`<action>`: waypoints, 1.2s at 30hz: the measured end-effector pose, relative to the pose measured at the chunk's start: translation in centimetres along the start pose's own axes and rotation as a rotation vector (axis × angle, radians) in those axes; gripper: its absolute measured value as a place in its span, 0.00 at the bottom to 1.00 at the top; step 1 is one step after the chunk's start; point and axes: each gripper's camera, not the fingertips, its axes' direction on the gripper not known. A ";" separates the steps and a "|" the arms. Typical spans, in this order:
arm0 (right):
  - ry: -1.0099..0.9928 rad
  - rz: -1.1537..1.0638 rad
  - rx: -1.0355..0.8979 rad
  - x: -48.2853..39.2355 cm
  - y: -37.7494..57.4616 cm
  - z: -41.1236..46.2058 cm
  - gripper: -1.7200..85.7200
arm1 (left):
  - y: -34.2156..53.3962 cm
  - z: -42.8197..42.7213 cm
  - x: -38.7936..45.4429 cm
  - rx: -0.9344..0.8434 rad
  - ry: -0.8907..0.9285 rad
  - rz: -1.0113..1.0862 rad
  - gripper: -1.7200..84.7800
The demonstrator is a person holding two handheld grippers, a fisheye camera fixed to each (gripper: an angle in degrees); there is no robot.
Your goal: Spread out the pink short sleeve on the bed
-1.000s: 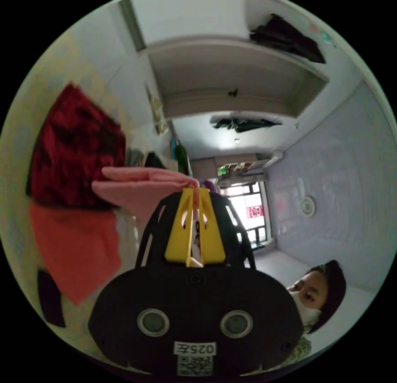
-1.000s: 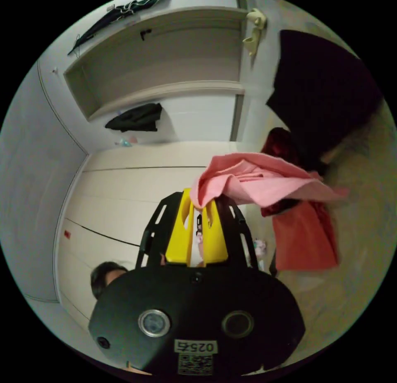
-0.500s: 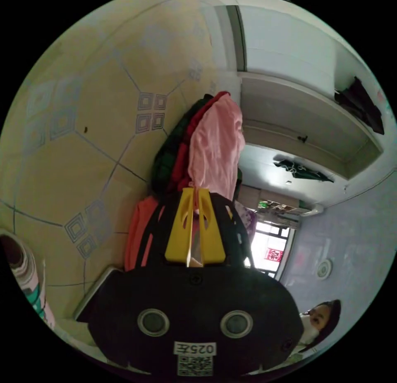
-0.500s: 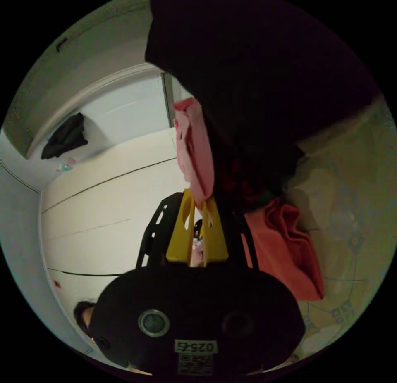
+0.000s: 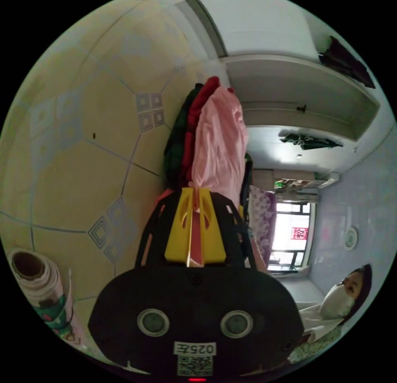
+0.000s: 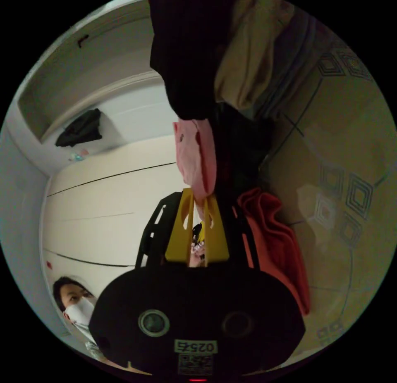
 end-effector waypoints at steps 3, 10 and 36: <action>0.154 -0.022 -0.043 -3.1 -0.1 0.0 0.12 | 1.7 -4.1 3.0 0.147 -0.131 0.121 0.05; 0.316 -0.607 0.012 -20.6 4.1 6.1 0.02 | -4.0 1.1 15.6 -0.031 -0.403 0.740 0.02; 1.280 -1.781 0.680 -80.1 50.3 -22.9 0.01 | 30.6 -5.8 42.3 0.869 -0.069 1.255 0.01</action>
